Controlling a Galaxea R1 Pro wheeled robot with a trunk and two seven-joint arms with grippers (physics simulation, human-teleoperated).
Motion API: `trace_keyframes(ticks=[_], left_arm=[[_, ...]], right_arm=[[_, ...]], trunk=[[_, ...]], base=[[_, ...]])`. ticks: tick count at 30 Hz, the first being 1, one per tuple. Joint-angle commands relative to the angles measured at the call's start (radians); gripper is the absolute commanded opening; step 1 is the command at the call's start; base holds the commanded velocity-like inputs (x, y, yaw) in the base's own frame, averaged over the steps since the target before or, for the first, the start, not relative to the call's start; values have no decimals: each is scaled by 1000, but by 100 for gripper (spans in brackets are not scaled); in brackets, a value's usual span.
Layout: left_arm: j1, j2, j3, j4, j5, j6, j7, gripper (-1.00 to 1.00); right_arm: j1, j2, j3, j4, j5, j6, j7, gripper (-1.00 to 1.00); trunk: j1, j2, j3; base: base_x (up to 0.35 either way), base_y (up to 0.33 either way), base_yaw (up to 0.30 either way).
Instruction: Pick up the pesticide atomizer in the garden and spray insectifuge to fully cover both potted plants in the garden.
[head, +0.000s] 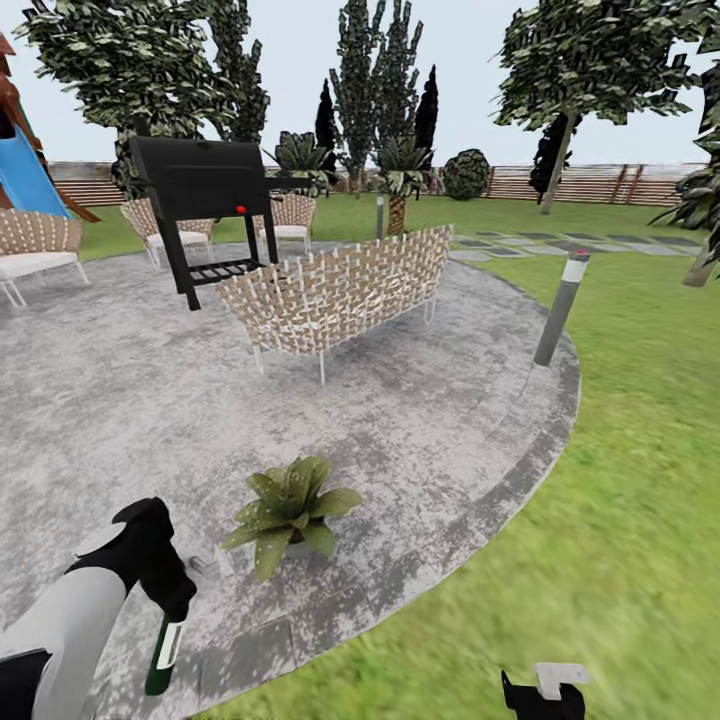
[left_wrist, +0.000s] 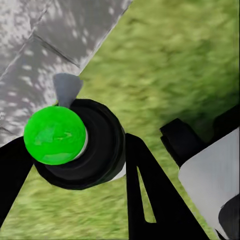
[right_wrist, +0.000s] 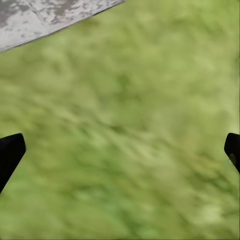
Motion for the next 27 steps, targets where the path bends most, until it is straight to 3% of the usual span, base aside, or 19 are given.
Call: trace_keyframes(ticks=[1, 4, 7, 18, 21, 23, 27], left_arm=[[-16, -11, 5, -1, -18, 17, -24, -100], [-29, -38, 5, -2, -50, 70, -37, -100], [-21, -38, 3, 0, -72, 78, -40, -100], [-26, -40, 5, -1, -73, 79, -41, -100], [-72, -53, 6, -21, -68, 85, -44, -100], [-107, -69, 5, -22, -73, 84, -80, -100], [-122, -79, 5, -23, -84, 83, -107, -100]], right_arm=[[-1, 0, -6, 2, 10, -4, -4, 100], [0, 0, -7, 2, 10, -4, -4, 100], [-1, 0, -6, 2, 9, -4, -4, 100], [-1, 0, -7, 2, 9, -4, -4, 100], [-1, 0, -6, 2, 9, -4, -4, 100], [0, 0, -6, 2, 9, -4, -4, 100], [-1, 0, -7, 2, 9, -4, -4, 100]], trunk=[[0, 0, -1], [0, 0, -1], [0, 0, -1], [0, 0, -1], [0, 0, -1], [0, 0, -1], [0, 0, -1]], base=[[-1, 0, 66], [0, 0, 20], [0, 0, 2], [112, -138, 51], [104, -264, 276], [176, -239, 278], [229, -203, 278]])
